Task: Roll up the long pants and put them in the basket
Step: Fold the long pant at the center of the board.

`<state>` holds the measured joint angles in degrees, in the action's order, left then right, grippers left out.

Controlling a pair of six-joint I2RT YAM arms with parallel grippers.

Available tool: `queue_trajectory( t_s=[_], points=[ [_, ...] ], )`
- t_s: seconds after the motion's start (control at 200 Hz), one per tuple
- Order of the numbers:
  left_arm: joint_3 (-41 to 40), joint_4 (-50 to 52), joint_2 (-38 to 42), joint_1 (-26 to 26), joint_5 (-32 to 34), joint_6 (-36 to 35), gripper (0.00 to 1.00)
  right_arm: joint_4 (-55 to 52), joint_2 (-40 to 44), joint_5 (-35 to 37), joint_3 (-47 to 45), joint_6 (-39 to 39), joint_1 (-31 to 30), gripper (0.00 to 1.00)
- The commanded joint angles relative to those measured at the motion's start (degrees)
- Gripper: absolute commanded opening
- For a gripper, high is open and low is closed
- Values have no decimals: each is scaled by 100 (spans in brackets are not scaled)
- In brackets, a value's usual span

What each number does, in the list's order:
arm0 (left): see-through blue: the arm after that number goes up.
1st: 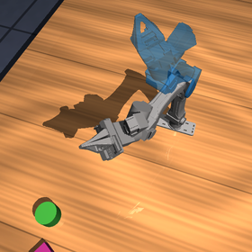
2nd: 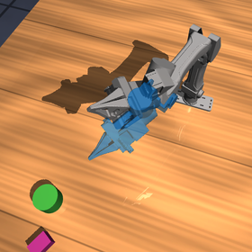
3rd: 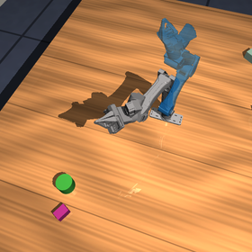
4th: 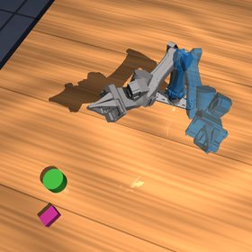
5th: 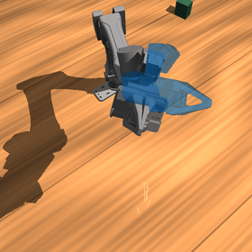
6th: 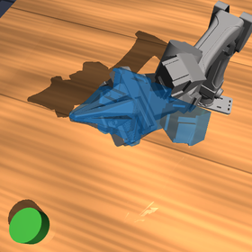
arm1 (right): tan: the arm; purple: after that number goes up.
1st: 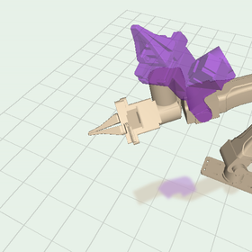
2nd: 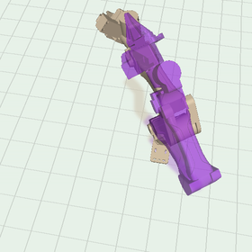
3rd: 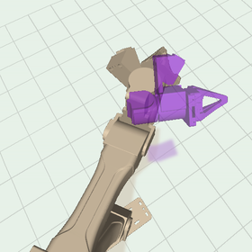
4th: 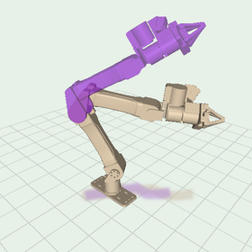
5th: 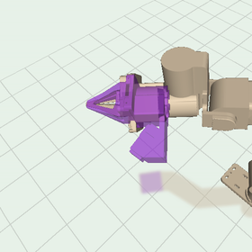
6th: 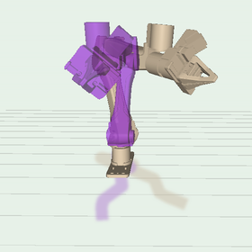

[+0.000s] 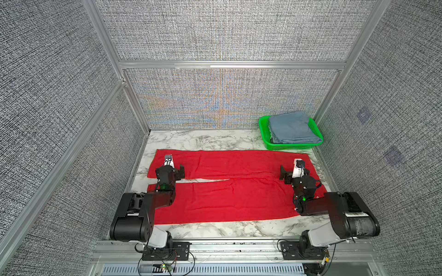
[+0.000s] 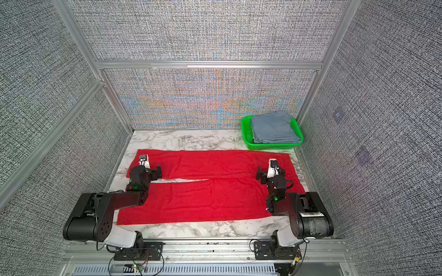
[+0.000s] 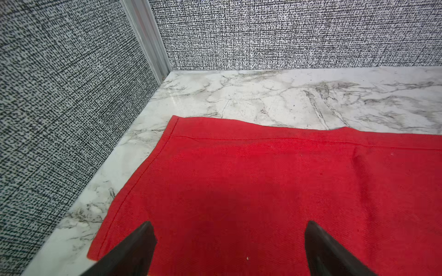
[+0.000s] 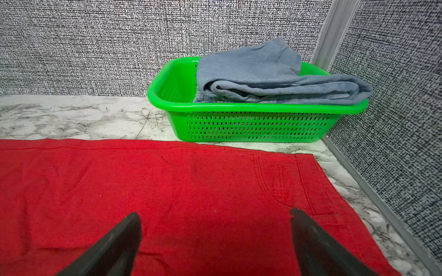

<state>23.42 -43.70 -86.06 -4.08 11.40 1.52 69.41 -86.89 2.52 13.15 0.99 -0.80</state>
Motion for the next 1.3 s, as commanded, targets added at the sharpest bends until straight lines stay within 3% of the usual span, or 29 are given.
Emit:
queue_trajectory(
  t_s=[0.0, 0.901, 0.986, 1.136, 1.291],
  points=[
    [23, -112, -6, -5, -49, -29, 100, 60, 0, -13, 20, 15, -8, 99],
    [16, -139, 27, -5, -25, -24, 100, 64, 14, 5, 17, 7, -8, 99],
    [150, 192, 198, -5, 108, 51, 100, -343, 142, 68, 200, -20, -8, 99],
    [789, 1845, 700, 1, 543, 187, 100, -2013, 557, 240, 946, 39, -8, 99],
    [1396, 2928, 847, 3, 532, 321, 99, -3321, 938, 545, 1600, 214, 1, 99]
  ],
)
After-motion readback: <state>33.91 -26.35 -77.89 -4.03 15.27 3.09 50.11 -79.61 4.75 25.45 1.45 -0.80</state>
